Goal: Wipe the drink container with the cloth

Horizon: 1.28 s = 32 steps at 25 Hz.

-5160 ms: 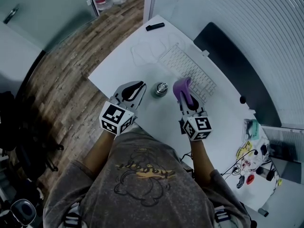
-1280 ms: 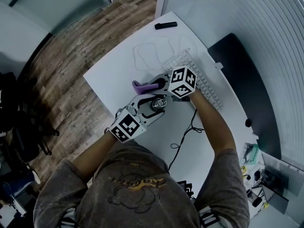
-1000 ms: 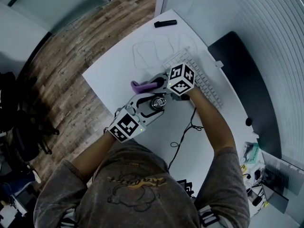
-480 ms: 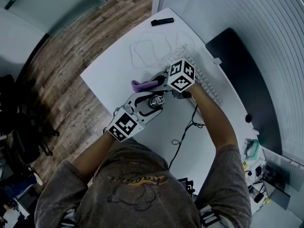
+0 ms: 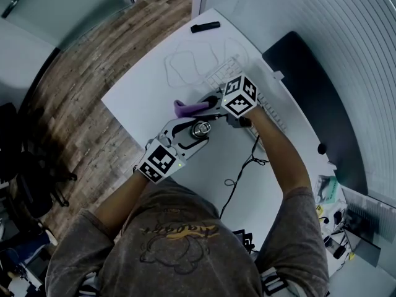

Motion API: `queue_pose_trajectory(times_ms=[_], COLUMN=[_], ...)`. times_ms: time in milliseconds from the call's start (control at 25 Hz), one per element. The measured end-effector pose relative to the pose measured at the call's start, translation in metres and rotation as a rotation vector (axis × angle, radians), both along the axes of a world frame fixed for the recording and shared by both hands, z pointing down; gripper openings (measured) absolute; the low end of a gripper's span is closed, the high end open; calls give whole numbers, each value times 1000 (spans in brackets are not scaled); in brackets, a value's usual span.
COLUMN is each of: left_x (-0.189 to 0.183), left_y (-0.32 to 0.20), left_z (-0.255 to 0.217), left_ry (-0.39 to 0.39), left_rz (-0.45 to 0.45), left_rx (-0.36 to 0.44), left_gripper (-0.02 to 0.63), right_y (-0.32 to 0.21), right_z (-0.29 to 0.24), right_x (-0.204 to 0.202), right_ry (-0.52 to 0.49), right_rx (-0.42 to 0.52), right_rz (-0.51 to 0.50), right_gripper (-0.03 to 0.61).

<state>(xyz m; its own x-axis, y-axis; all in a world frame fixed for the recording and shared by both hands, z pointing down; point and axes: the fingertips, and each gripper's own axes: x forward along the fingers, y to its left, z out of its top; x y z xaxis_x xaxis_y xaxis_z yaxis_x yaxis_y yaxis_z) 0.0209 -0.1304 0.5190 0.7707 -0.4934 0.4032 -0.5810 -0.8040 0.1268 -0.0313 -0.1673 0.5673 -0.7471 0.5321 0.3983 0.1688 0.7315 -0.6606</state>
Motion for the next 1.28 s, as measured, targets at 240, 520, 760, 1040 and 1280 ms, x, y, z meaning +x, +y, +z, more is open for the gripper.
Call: queue_pose_trajectory(times_ms=[240,520,760,1040,1280], left_x=[1,0,0,-1,-2], left_y=[0,0,0,0,0], left_z=[1,1,2,2,3], left_ry=[5,6,6,0,-2], left_rz=[-1,4,6,12,15], left_rx=[-2,-5,-11,-13,-10], left_gripper=[247,247,247,247,247], right_y=[-4,-6,-5,1,9], right_z=[-1,0,2,3,4], right_x=[12,27,37,52,64], right_ry=[5,25,42,67,76], right_rx=[-17,-3,13,30,39], right_rz=[50,82,103,143,202], right_gripper=[48,48,48,49,49])
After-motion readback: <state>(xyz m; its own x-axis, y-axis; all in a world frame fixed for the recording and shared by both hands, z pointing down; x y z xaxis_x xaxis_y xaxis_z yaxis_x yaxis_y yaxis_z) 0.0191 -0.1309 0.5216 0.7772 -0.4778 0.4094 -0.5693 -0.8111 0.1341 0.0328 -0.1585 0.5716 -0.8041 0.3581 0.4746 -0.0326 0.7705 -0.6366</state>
